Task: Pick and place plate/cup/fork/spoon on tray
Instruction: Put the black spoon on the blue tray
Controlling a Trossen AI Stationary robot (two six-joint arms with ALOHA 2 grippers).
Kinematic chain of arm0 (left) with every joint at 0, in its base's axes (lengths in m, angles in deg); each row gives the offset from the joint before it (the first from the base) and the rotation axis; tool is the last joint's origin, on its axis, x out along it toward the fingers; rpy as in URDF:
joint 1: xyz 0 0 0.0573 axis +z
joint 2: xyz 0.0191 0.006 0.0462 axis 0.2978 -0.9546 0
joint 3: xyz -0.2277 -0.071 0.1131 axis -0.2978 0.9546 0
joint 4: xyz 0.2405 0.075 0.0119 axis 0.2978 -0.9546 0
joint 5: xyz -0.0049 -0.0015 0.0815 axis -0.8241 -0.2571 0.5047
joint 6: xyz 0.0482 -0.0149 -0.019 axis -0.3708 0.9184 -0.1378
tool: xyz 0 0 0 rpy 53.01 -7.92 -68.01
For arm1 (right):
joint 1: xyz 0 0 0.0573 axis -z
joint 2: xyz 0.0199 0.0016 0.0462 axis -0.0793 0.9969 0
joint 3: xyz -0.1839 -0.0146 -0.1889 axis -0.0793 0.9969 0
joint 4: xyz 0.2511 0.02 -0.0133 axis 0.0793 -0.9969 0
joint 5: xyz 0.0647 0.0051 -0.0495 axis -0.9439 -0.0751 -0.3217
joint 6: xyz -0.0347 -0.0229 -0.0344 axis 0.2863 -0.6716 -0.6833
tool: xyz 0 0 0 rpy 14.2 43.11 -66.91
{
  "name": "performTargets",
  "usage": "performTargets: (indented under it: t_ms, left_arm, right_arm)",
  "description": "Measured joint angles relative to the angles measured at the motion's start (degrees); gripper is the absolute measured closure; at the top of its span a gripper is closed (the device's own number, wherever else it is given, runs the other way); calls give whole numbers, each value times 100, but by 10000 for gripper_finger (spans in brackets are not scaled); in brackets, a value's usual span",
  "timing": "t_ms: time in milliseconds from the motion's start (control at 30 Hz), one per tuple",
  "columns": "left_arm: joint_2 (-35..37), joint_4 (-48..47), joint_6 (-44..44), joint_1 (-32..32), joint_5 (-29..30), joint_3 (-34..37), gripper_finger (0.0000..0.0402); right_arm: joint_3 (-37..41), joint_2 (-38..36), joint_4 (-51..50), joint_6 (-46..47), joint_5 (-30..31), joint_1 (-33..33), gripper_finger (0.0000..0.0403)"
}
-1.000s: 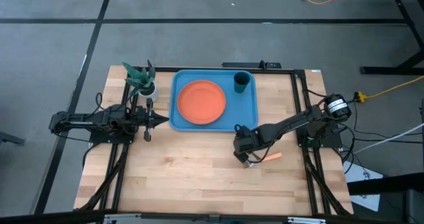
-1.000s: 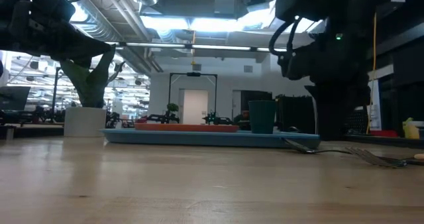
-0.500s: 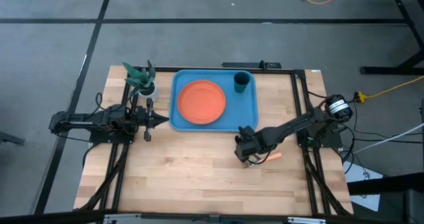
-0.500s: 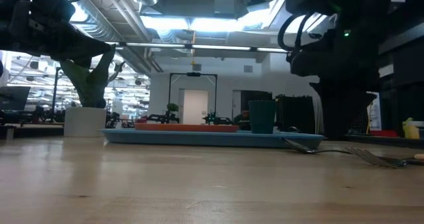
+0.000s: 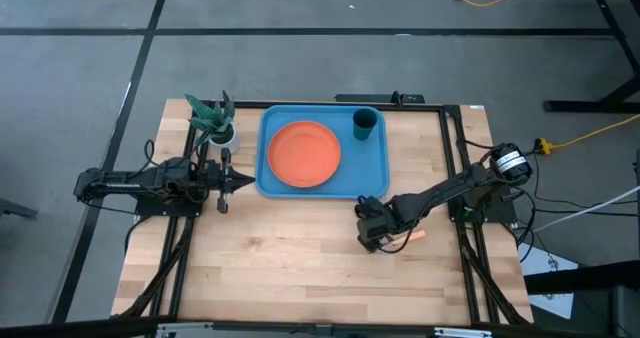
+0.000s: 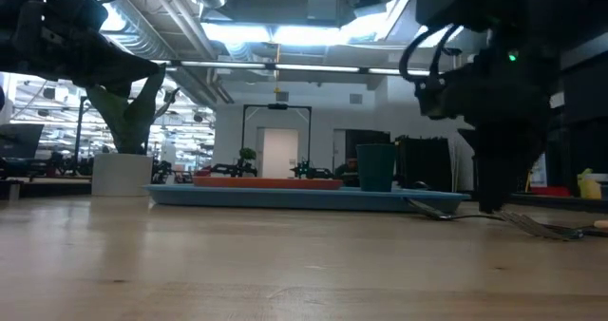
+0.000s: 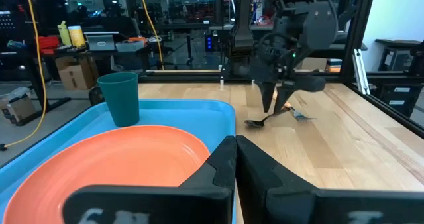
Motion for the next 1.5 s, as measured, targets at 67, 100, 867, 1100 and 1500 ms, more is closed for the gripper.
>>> performTargets:
  t_ms: [67, 100, 867, 1100, 1500]
  left_arm:
    - [0, 0, 0, 0, 0, 0, 401]
    - [-2, 0, 0, 0, 1, 1, 401]
    - [-2, 0, 0, 1, 0, 0, 401]
    - [-1, 0, 0, 0, 0, 1, 401]
    - [-2, 0, 0, 1, 0, 1, 401]
  right_arm:
    - [152, 0, 311, -34, -142, 0, 291]
    - [229, 0, 451, -34, -168, 0, 291]
    - [196, 25, 371, -707, 29, 122, 397]
    - [-219, 24, 70, -1251, 620, 127, 397]
    - [-770, 11, -132, -1228, 2215, 129, 397]
